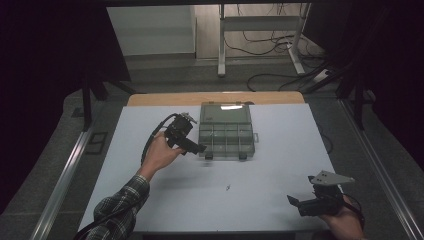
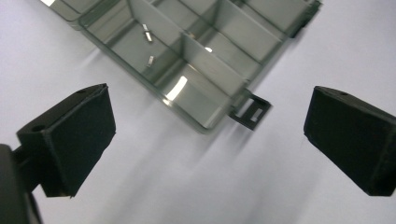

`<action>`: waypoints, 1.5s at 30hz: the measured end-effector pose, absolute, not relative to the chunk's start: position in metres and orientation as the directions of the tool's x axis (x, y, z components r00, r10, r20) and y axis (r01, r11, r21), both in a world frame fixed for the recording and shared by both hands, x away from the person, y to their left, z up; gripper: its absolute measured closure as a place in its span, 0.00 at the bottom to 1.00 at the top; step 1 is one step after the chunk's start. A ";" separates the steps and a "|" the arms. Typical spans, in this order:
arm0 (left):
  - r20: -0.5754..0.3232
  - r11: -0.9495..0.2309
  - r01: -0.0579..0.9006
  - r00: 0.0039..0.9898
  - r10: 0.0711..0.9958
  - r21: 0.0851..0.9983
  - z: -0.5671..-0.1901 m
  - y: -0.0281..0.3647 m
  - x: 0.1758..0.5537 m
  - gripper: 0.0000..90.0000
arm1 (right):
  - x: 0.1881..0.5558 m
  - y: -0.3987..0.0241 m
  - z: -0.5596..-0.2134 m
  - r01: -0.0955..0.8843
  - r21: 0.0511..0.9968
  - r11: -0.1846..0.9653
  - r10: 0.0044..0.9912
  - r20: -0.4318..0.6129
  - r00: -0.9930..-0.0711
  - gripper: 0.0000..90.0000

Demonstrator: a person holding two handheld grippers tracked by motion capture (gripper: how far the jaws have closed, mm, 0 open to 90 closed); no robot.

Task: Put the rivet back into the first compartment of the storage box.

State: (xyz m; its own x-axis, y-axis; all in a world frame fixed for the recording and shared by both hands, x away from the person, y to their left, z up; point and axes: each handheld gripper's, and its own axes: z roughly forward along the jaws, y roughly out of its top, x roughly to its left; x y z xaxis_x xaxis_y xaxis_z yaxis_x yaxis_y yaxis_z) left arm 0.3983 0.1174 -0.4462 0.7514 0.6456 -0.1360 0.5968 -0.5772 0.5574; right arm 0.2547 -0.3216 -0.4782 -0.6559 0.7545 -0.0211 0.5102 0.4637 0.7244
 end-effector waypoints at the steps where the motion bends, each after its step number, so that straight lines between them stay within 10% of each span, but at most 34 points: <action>1: -0.134 -0.580 0.594 0.754 0.643 0.558 -0.446 0.116 0.395 0.00 | 0.255 -0.322 -0.478 0.510 0.725 0.463 0.755 -0.021 -0.655 0.00; 31: -0.122 -0.720 0.503 0.850 0.513 0.479 -0.479 0.058 0.328 0.01 | 0.255 -0.321 -0.479 0.512 0.716 0.474 0.755 -0.031 -0.655 0.00; 45: -0.112 -0.789 0.429 0.898 0.425 0.440 -0.492 0.019 0.326 0.22 | 0.255 -0.320 -0.480 0.517 0.709 0.479 0.754 -0.031 -0.656 0.00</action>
